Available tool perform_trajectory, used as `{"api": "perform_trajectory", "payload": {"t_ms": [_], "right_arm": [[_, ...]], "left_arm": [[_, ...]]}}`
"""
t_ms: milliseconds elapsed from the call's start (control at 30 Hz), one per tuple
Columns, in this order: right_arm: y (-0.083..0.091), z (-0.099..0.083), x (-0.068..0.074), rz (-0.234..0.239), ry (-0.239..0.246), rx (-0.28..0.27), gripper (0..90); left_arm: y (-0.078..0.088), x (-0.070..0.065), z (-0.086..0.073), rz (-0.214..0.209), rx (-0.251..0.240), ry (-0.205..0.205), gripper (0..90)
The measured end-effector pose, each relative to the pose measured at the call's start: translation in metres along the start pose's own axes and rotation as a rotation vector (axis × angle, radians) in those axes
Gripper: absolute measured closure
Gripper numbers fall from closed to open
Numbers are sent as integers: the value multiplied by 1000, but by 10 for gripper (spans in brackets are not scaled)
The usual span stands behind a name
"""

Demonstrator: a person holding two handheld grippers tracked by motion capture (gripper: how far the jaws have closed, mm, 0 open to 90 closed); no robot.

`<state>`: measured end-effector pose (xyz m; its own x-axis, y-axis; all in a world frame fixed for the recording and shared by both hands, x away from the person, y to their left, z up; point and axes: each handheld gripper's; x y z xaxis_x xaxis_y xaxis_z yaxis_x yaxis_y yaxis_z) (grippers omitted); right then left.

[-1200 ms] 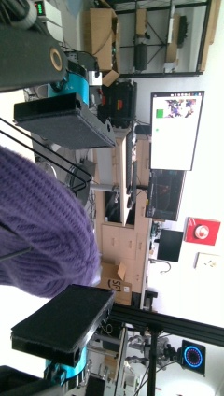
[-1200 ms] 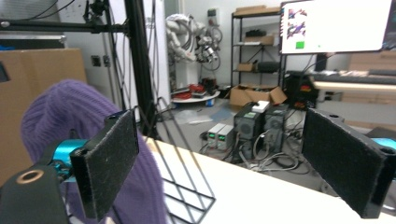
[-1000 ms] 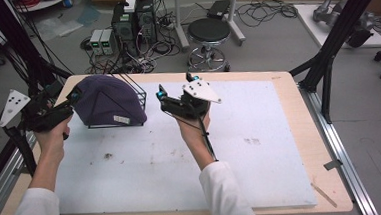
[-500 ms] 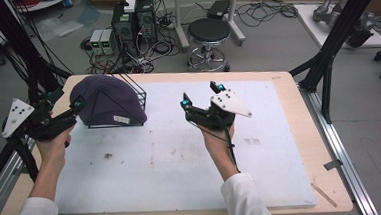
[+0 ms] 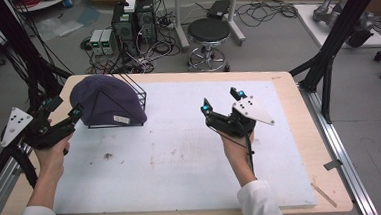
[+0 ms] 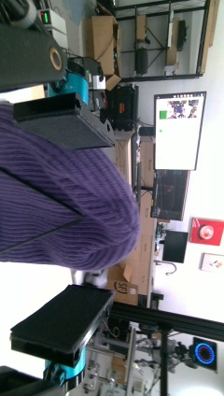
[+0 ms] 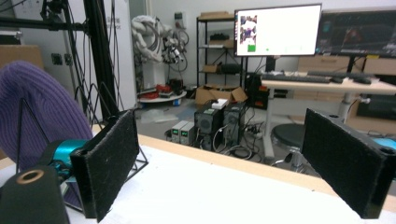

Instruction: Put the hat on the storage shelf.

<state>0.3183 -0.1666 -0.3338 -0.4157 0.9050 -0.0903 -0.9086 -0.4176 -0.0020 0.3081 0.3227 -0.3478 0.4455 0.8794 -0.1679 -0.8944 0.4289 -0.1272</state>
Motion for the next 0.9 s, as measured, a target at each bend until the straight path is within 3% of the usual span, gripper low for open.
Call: {"api": "perform_trajectory", "payload": {"t_ms": [167,267,333,400,533,900], "right_arm": [[16,-5,-8,-20,19,-2,109],[26,-13,-15,-36,1,24,109],[32,-21,-18,-59,4,18,109],[37,-29,-21,-62,-9,42,109],[46,-41,-25,-75,-20,72,109],[75,-58,-43,-123,-34,72,109]], "left_arm": [[12,4,-10,14,2,25,224],[17,7,-17,24,-1,43,224],[20,10,-20,20,-21,92,228],[23,11,-23,25,-26,105,228],[27,9,-29,27,-3,83,229],[39,3,-47,39,34,46,227]]}}
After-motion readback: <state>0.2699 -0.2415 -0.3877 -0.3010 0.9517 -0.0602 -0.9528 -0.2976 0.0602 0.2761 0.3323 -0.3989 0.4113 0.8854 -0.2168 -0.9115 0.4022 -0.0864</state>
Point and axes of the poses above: each handheld gripper's, and its own axes: y roughly backward along the jaws, z roughly out of its top, x roughly to its left, and after that the axes turned 6 degrees about y, right-handed
